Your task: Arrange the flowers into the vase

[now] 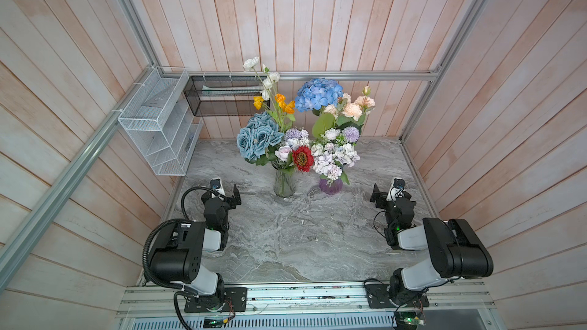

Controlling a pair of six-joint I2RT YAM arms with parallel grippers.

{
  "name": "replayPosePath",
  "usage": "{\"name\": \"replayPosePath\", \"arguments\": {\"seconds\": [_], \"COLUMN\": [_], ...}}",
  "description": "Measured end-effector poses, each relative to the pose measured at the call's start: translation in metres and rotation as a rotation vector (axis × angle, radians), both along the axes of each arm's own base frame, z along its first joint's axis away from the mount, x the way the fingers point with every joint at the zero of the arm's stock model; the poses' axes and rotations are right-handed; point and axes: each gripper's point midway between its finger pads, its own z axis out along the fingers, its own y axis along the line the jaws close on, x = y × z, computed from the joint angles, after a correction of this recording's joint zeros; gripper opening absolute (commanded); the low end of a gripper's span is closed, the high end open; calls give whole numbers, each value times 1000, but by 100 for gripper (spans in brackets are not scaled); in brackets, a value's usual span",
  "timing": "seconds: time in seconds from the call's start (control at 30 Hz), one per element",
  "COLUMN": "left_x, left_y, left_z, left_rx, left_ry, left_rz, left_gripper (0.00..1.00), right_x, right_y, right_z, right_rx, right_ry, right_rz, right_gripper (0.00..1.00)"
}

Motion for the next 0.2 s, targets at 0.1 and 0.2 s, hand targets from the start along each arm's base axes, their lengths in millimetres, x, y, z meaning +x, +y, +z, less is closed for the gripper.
{"name": "replayPosePath", "arguments": {"seconds": [0.1,0.2], "left_x": [0,0], "left_y": [-1,-2], "left_z": [1,1], "left_rx": [-2,-3], "left_ry": [-2,-4], "left_rz": [-9,-13], "left_gripper": [100,100], "right_x": [0,0], "right_y": [0,0], "right_z": [0,0], "right_rx": [0,0], "right_ry": [0,0], "right_rz": [0,0], "right_gripper": [98,98]}}
